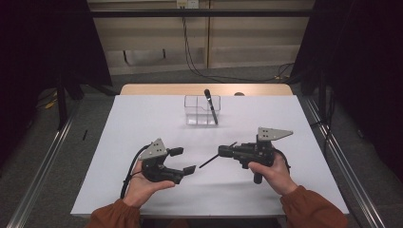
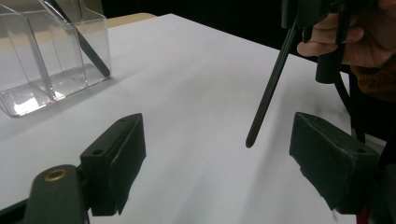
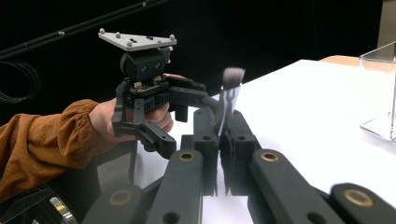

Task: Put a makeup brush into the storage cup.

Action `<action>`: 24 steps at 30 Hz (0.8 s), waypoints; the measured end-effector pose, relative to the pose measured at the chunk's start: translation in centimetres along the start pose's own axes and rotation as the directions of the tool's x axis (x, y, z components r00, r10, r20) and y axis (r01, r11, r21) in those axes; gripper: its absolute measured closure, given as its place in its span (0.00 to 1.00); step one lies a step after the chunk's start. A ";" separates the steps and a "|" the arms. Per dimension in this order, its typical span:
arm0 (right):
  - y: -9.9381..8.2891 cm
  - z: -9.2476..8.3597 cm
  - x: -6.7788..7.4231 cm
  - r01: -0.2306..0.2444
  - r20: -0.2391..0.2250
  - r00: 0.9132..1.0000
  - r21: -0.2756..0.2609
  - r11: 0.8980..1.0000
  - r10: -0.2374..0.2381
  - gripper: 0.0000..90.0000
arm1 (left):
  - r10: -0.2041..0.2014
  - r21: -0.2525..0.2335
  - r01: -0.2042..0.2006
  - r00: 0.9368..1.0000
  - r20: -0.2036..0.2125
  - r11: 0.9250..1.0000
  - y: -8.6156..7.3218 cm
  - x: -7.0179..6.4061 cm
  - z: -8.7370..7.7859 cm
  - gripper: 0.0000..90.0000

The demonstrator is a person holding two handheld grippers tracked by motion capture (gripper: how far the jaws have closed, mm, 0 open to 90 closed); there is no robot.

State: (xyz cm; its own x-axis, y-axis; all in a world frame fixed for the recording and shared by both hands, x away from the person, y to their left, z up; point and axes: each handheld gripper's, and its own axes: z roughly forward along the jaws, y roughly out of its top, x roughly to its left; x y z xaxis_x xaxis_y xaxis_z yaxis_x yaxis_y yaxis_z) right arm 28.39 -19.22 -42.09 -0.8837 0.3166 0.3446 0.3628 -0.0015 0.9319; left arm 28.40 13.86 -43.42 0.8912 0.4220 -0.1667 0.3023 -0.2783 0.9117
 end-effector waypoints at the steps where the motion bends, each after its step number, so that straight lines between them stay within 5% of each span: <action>1: 0.0 0.0 0.0 0.001 0.002 1.000 0.001 1.000 -0.001 0.95 | 0.004 -0.001 -0.004 1.000 -0.006 1.000 0.0 0.0 0.0 0.19; 24: 0.2 -0.9 -0.2 0.011 0.038 0.999 -0.006 1.000 -0.011 0.95 | -0.072 -0.052 0.067 0.991 -0.112 0.996 -0.2 1.0 -2.3 0.03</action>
State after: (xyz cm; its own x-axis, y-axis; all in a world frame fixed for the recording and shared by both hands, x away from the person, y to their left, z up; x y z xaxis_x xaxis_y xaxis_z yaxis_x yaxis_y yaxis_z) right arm 28.34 -20.12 -41.86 -0.8757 0.3529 0.3296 0.3511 -0.0033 0.9363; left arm 28.48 16.34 -42.91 0.8235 0.5349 -0.1890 0.3430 -0.2040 0.9169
